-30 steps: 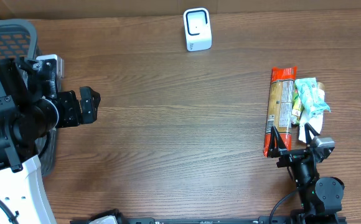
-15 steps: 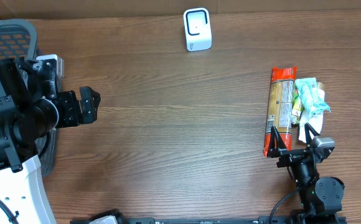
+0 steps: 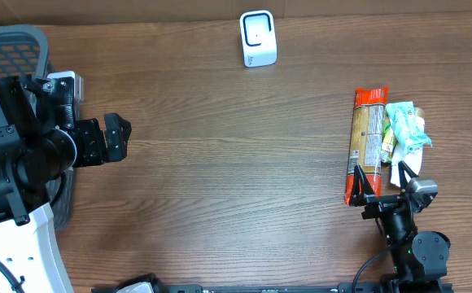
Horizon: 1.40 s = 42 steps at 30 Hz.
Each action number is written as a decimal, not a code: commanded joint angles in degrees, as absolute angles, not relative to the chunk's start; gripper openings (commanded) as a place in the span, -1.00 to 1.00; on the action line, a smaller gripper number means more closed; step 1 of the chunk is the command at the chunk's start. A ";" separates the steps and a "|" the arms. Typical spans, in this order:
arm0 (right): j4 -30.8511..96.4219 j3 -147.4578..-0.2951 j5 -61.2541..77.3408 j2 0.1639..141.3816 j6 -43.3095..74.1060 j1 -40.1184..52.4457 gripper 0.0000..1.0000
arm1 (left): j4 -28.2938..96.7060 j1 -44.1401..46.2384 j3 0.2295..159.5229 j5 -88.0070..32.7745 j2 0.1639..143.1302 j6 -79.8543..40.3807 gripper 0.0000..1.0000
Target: Scan the item barcode
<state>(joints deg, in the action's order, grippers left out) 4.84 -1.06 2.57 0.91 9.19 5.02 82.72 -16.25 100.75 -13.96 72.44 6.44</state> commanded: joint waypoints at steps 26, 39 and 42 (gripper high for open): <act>4.69 -0.47 2.17 0.51 9.10 5.52 1.00 | 33.91 -11.55 42.85 -12.93 27.79 8.80 0.99; 4.69 -0.47 2.17 0.51 9.13 5.52 1.00 | 0.05 -7.29 19.97 -13.19 12.73 8.78 0.99; 4.69 -0.47 2.17 0.51 9.13 5.52 1.00 | -5.52 -7.31 15.88 -13.15 10.96 8.80 0.99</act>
<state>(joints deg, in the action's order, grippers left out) 5.06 -1.06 2.55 0.91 9.19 5.04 -2.33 -7.51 19.29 -13.10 13.06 7.94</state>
